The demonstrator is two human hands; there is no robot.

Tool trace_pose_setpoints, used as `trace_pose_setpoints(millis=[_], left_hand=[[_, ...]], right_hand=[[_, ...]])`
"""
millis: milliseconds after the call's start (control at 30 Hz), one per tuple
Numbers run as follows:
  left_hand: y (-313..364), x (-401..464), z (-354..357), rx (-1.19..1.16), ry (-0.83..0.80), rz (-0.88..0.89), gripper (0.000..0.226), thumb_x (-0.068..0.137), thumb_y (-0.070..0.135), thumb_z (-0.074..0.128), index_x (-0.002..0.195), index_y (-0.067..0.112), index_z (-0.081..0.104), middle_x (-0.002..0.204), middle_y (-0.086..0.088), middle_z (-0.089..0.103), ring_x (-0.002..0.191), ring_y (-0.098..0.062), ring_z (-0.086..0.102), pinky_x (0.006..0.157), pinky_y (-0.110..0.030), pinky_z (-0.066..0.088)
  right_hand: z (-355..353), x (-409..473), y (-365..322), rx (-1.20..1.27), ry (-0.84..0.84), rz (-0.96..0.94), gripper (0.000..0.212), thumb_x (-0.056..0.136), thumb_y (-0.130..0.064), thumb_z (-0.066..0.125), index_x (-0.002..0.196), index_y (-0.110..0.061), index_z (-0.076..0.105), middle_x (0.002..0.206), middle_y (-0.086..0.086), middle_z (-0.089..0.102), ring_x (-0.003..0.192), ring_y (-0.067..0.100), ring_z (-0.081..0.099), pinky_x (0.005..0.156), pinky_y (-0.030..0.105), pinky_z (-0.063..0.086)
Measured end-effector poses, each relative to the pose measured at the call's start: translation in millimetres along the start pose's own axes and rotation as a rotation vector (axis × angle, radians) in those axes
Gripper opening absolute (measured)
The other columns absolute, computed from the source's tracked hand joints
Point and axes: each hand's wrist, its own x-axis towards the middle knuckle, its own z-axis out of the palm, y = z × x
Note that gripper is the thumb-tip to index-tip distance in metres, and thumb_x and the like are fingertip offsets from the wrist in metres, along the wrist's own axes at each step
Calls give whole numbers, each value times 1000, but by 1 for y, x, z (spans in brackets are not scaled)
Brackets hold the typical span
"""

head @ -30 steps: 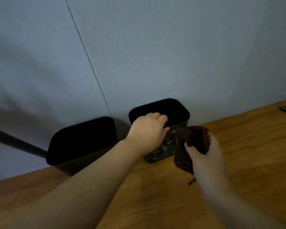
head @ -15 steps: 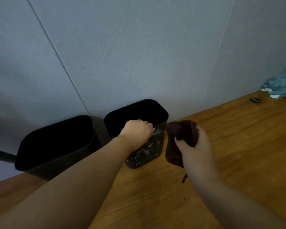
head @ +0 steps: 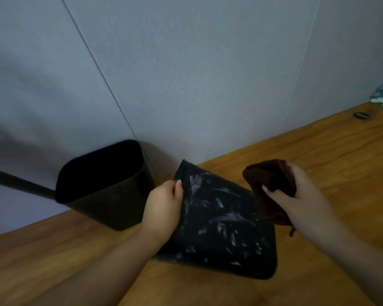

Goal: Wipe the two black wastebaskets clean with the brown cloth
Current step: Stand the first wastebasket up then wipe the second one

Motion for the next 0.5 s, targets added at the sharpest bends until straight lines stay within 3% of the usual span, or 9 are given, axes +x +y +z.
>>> trace_pose_setpoints(millis=[67, 167, 333, 400, 500], left_hand=[[-9, -24, -2, -129, 16, -100, 36, 101, 31, 40, 75, 14, 58, 69, -2, 59, 61, -14, 57, 58, -28, 48], [-21, -50, -1, -247, 49, -180, 34, 100, 30, 41, 78, 13, 61, 71, -5, 61, 63, -18, 60, 61, -36, 53], [-36, -72, 6, -321, 147, -229, 36, 100, 27, 39, 74, 14, 59, 66, -5, 58, 55, -12, 54, 50, -21, 45], [-42, -76, 8, -373, 162, -293, 37, 101, 28, 37, 76, 13, 60, 70, -7, 60, 61, -16, 57, 54, -23, 47], [-53, -74, 9, -447, 173, -396, 39, 101, 32, 36, 82, 11, 63, 78, -12, 65, 74, -24, 63, 70, -37, 54]], right_hand=[[9, -4, 4, -49, -74, 8, 34, 91, -21, 64, 113, -44, 52, 111, -18, 62, 103, 1, 59, 89, 32, 53], [29, -9, 7, -169, -172, -7, 39, 92, -23, 62, 107, -54, 44, 111, -25, 56, 103, -4, 55, 89, 26, 50], [67, -8, 9, -338, -282, -83, 52, 93, -23, 63, 136, -42, 40, 122, -29, 51, 116, -5, 50, 102, 30, 47], [80, -8, 8, -379, -298, -145, 53, 94, -23, 62, 138, -40, 39, 124, -28, 48, 118, -6, 47, 104, 27, 44], [92, -8, 11, -412, -310, -182, 51, 93, -25, 61, 137, -41, 39, 125, -29, 48, 118, -7, 46, 104, 26, 43]])
